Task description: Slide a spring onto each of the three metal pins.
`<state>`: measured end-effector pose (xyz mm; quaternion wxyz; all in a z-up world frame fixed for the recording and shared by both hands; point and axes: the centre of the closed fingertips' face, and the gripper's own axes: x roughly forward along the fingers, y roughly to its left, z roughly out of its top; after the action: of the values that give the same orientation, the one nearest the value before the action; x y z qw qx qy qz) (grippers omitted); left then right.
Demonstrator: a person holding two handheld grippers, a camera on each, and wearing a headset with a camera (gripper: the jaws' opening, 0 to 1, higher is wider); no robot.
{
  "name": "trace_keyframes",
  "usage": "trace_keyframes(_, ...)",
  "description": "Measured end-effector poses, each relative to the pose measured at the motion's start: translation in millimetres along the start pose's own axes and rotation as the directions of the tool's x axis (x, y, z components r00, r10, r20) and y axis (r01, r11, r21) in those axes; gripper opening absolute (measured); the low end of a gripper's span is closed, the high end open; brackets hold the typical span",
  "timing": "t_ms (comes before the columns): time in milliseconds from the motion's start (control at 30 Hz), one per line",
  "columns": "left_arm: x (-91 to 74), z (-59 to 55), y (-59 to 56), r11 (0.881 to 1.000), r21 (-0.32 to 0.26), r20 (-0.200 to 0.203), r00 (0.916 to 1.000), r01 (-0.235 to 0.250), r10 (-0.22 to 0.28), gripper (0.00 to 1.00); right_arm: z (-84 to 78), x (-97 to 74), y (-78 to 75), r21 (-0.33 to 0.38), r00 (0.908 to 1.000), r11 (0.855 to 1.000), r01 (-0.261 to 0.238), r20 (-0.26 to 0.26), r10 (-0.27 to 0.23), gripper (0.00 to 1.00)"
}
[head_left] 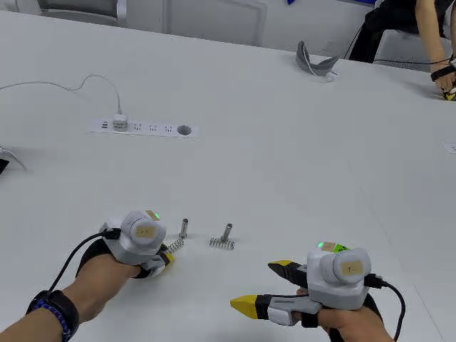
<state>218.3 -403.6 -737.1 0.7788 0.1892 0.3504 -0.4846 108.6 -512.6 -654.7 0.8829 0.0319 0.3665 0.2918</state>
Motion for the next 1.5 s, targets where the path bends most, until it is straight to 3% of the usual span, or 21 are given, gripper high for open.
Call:
trace_keyframes(200,-1.4,-2.1,1.6,1.0,-0.02,-0.007,0.9999,-0.009,0.009,0.11,0.5,0.2,0.7,-0.002,1.0,1.0,0.0,0.0,0.0,0.73)
trace_keyframes(567,-10.2,-12.9,-8.3,0.998,-0.06,-0.004,0.9999,0.011,-0.011,0.11,-1.1,3.9,5.4,0.0,0.9999,1.0,-0.013,-0.003,0.013,0.73)
trace_keyframes(867,-25.1,-22.5,-17.0,0.997,-0.082,0.006,0.9999,0.012,-0.012,0.11,-1.2,8.5,12.4,-0.011,0.9993,0.999,-0.035,-0.009,0.035,0.73)
trace_keyframes(1033,-31.8,-30.7,-24.0,0.998,-0.063,0.002,0.9998,0.019,-0.019,0.11,-2.2,10.0,13.5,-0.011,0.9991,0.999,-0.042,-0.01,0.042,0.73)
trace_keyframes(1333,-50.5,-49.2,-27.6,0.998,-0.065,0.006,1.0,-0.004,0.004,0.11,-8.0,9.1,16.6,-0.006,0.9984,0.999,-0.053,-0.019,0.052,0.73)
trace_keyframes(1500,-62.3,-53.1,-30.6,0.997,-0.073,0.014,0.9999,-0.009,0.01,0.11,-9.8,10.9,19.7,-0.006,0.9978,0.998,-0.061,-0.026,0.061,0.73)
